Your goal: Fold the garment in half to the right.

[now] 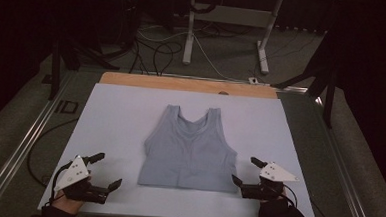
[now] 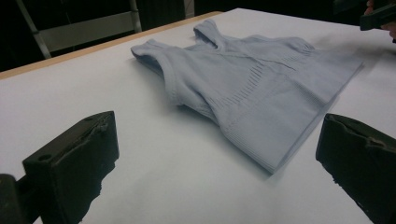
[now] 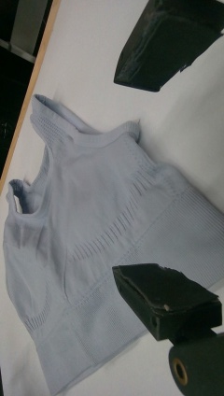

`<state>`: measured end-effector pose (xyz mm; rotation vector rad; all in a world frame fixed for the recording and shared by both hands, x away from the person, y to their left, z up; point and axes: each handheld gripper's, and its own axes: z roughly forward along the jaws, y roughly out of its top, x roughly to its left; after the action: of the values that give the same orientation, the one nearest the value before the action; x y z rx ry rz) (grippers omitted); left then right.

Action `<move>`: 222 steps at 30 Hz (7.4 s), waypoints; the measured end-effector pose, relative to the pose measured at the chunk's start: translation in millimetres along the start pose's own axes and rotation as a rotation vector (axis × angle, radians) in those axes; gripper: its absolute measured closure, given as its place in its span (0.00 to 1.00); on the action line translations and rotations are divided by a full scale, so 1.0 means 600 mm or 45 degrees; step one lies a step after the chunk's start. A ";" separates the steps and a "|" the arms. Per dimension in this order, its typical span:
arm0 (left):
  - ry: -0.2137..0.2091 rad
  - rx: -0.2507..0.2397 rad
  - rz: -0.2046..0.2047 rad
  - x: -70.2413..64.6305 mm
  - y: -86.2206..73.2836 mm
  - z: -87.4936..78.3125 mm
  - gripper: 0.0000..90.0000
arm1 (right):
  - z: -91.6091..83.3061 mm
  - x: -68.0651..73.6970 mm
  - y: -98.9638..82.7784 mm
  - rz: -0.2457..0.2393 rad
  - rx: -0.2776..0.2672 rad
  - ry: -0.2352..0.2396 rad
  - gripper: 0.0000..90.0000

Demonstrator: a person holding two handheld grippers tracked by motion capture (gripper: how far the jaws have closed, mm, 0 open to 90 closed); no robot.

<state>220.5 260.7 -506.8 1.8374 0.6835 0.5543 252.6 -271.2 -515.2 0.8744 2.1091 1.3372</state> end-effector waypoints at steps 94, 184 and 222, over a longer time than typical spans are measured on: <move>-0.026 0.172 -0.100 -0.034 0.109 0.081 0.00 | 0.227 0.006 0.282 -0.053 -0.069 0.276 0.09; -0.226 0.594 -0.355 -0.050 0.049 0.166 0.95 | 0.591 0.024 0.261 0.062 0.530 0.014 0.31; -0.239 0.583 -0.351 -0.052 0.056 0.164 0.96 | 0.567 0.014 0.288 -0.088 0.592 0.027 0.95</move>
<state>268.8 163.3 -511.0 2.1326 0.9730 0.0399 526.8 -6.6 -493.8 0.9540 2.4898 0.8315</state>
